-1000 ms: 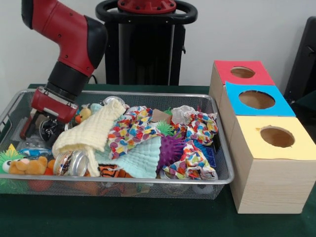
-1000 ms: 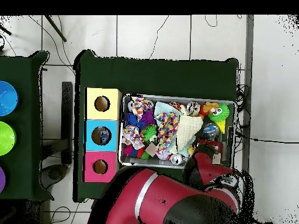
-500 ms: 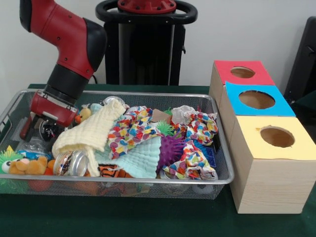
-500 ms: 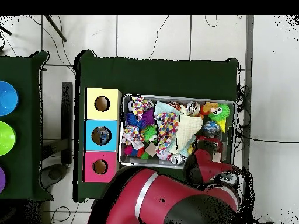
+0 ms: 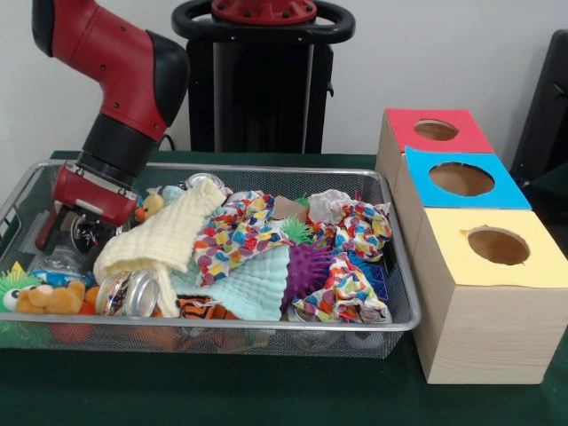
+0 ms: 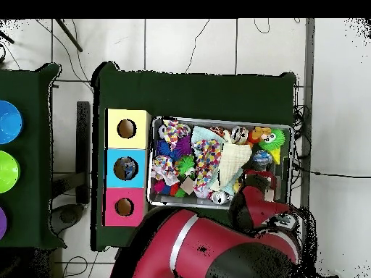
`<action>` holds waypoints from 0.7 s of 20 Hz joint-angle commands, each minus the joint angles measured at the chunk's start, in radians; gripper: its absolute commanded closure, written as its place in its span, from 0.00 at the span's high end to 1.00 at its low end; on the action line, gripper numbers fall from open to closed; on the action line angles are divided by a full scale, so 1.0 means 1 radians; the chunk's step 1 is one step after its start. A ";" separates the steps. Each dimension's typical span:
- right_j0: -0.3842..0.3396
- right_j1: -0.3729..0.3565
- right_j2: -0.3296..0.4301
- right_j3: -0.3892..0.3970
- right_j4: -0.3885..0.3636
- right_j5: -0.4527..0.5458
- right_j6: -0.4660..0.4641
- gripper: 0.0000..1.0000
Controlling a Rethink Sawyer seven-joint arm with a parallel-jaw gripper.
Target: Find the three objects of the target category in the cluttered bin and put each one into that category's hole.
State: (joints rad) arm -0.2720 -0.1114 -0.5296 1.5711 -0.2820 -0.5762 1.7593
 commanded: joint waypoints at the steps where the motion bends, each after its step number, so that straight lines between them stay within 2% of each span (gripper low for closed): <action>1: -0.045 0.023 0.152 -0.126 -0.066 0.018 0.119 1.00; 6: -0.043 0.017 0.155 -0.124 -0.062 0.014 0.130 1.00; 8: -0.079 0.008 0.195 -0.112 -0.084 -0.038 0.180 1.00; 9: -0.096 0.003 0.216 -0.106 -0.095 -0.064 0.205 0.00; 10: -0.095 -0.003 0.226 -0.116 -0.107 0.020 0.191 0.00; 12: -0.102 -0.017 0.240 -0.113 -0.120 0.061 0.186 0.00; 14: -0.106 -0.018 0.244 -0.115 -0.127 0.058 0.173 0.00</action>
State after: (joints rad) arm -0.3427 -0.1378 -0.4779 1.5572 -0.3573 -0.5760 1.7593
